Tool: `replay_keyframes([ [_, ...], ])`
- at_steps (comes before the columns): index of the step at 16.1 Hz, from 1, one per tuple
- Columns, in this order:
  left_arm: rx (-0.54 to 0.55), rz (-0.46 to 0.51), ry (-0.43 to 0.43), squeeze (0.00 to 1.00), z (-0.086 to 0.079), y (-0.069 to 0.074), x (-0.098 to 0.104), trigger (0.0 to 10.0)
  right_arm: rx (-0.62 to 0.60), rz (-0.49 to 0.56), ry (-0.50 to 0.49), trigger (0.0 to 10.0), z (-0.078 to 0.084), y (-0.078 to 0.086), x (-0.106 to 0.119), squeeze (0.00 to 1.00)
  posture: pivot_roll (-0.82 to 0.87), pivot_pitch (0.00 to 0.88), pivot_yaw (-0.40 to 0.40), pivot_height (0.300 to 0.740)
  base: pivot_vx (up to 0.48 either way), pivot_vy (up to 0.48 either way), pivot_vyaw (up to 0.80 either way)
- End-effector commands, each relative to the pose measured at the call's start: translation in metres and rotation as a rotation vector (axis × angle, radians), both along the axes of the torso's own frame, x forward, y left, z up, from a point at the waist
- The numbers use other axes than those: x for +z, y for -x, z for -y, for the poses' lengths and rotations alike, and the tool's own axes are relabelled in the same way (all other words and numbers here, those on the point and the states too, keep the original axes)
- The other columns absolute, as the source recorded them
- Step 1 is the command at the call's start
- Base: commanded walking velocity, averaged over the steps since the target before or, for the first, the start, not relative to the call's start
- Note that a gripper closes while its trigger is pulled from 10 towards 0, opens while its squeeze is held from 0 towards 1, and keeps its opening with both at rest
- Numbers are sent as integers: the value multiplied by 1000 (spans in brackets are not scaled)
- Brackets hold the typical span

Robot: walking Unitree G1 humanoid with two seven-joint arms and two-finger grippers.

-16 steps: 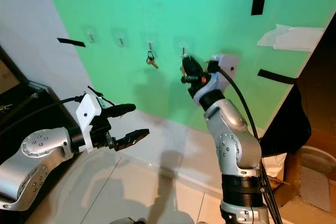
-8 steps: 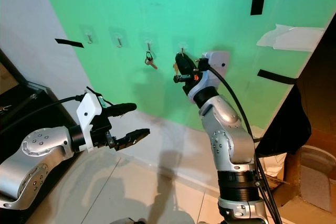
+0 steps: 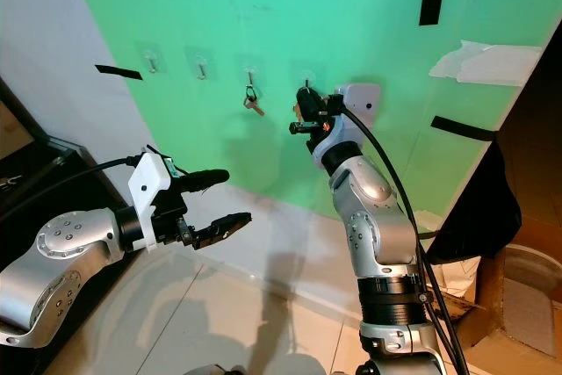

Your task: Hang keys on a hook

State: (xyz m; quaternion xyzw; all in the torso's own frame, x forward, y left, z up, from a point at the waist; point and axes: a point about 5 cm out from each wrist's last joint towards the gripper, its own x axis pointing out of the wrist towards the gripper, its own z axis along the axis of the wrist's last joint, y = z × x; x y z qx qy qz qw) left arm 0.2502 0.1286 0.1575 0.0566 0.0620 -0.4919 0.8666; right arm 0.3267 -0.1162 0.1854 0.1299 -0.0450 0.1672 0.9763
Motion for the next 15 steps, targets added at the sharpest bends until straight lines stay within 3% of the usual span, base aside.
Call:
replay_keyframes([
  [1, 3, -1, -20, 0, -3, -2, -1, 10000, -60, -11, -12, 10000, 6, -5, 0, 0, -27, 0, 141, 740, 0, 0, 0],
  [5, 4, 1, -19, 0, -3, -3, 0, 10000, -170, -9, -77, 10000, 22, -10, 3, 0, -23, 0, 139, 740, 0, 0, 0],
  [8, 5, 2, -19, 0, -3, -2, 0, 10000, -146, -71, -146, 10000, 24, -8, -4, 0, -23, 0, 137, 740, 0, 0, 0],
  [11, 4, 1, -17, 0, -2, -2, 0, 10000, -112, -224, -37, 10000, 19, -5, -31, 0, -27, 0, 138, 740, 0, 0, 0],
  [15, 3, 2, -16, 0, -1, -3, 0, 10000, -82, -241, -60, 10000, 14, -3, -31, 0, -29, 0, 138, 740, 0, 0, 0],
])
